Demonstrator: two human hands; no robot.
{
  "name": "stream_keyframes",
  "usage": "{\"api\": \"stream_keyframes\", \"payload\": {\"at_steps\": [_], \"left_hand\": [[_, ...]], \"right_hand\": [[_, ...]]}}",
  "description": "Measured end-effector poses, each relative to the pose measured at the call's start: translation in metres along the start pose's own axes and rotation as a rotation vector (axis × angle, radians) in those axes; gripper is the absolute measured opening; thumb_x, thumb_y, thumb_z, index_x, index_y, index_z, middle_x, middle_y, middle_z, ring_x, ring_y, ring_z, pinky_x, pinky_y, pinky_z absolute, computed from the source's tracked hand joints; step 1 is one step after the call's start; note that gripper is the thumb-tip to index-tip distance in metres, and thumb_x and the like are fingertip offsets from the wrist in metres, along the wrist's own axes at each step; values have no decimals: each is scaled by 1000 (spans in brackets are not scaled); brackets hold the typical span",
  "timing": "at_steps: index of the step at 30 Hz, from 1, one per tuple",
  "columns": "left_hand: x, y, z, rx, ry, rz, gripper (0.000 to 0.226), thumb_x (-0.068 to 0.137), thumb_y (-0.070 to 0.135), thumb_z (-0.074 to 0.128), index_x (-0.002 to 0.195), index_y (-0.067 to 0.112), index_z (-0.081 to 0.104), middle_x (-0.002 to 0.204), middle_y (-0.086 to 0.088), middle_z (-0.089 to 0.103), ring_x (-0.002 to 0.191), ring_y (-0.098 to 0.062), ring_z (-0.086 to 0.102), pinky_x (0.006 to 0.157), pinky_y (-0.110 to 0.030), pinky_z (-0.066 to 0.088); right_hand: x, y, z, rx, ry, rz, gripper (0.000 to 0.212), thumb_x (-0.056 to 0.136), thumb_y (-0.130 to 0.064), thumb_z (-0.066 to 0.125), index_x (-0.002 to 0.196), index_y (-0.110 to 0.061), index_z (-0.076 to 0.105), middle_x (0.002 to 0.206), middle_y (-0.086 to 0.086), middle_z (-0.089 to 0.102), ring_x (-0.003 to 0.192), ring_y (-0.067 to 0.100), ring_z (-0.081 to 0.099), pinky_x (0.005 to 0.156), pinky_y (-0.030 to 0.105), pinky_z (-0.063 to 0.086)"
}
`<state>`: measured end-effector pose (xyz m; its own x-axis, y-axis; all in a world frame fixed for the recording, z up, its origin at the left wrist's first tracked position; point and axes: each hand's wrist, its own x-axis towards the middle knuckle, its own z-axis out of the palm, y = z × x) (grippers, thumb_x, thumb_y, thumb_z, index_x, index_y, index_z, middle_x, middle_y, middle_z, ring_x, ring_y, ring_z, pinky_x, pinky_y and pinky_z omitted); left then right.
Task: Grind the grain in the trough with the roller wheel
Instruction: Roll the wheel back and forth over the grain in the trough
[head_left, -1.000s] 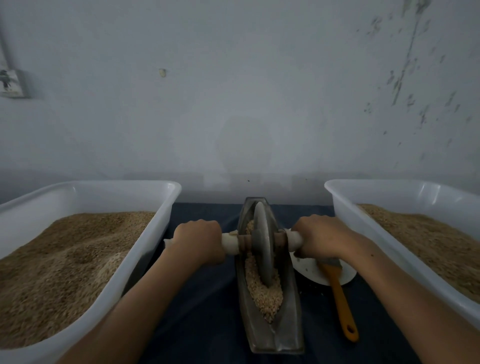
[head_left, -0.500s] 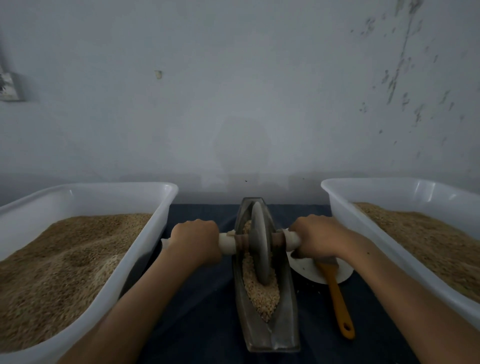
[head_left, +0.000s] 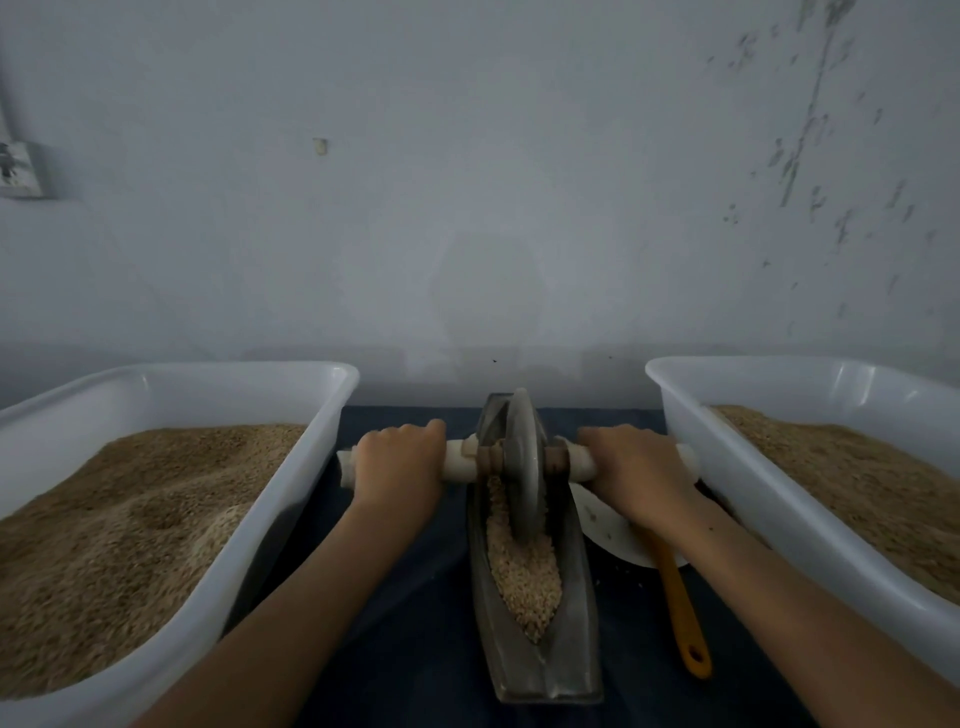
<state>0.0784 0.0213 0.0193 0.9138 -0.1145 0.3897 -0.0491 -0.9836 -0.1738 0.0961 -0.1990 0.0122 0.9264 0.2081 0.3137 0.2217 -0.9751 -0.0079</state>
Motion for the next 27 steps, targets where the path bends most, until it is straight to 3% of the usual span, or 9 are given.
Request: {"api": "stream_keyframes", "payload": {"at_steps": [4, 8, 11, 15, 19, 22, 27], "left_hand": [[0, -1, -4, 6, -72, 8, 23, 90, 31, 56, 109, 18, 52, 103, 0, 61, 93, -18, 60, 73, -29, 40], [0, -4, -10, 20, -215, 36, 25, 87, 32, 58, 106, 15, 56, 100, -1, 61, 91, -18, 59, 75, -29, 43], [0, -4, -12, 30, -250, 43, 27, 86, 33, 59, 106, 15, 56, 100, -1, 61, 91, -18, 59, 72, -28, 42], [2, -4, -9, 13, -231, 23, 23, 86, 28, 59, 106, 17, 56, 101, -1, 62, 93, -18, 59, 73, -28, 41], [3, -3, -3, -56, -179, -12, 19, 88, 24, 58, 106, 18, 55, 101, -1, 61, 91, -18, 58, 72, -28, 40], [2, -4, 1, -93, -149, -30, 18, 90, 24, 57, 106, 19, 53, 103, -1, 61, 92, -18, 58, 71, -27, 39], [1, -7, 0, -97, -200, -19, 22, 87, 29, 60, 106, 18, 57, 99, 0, 62, 88, -17, 59, 71, -27, 40]], "right_hand": [[0, 3, -8, -12, -127, -24, 12, 89, -38, 58, 88, -26, 59, 91, -3, 65, 83, 17, 61, 69, 30, 45], [0, 2, -24, -1, -399, -30, 25, 83, -36, 69, 104, -24, 63, 100, -2, 67, 89, 16, 63, 77, 31, 51], [-1, 2, -28, 20, -477, -19, 29, 82, -33, 71, 107, -22, 63, 100, -1, 66, 90, 15, 63, 76, 29, 50], [0, 2, -23, -3, -412, -23, 24, 84, -36, 69, 104, -23, 63, 96, -4, 66, 87, 15, 62, 77, 30, 51], [-1, -1, -12, -41, -117, -43, 12, 91, -34, 57, 90, -23, 60, 89, -2, 65, 83, 18, 62, 77, 34, 51], [0, -3, -6, -68, 1, -49, 9, 91, -26, 52, 83, -24, 50, 87, -3, 63, 80, 18, 60, 74, 33, 49], [0, -2, -14, -113, -102, -73, 9, 88, -30, 56, 82, -24, 55, 86, -2, 63, 79, 18, 60, 66, 31, 45]]}}
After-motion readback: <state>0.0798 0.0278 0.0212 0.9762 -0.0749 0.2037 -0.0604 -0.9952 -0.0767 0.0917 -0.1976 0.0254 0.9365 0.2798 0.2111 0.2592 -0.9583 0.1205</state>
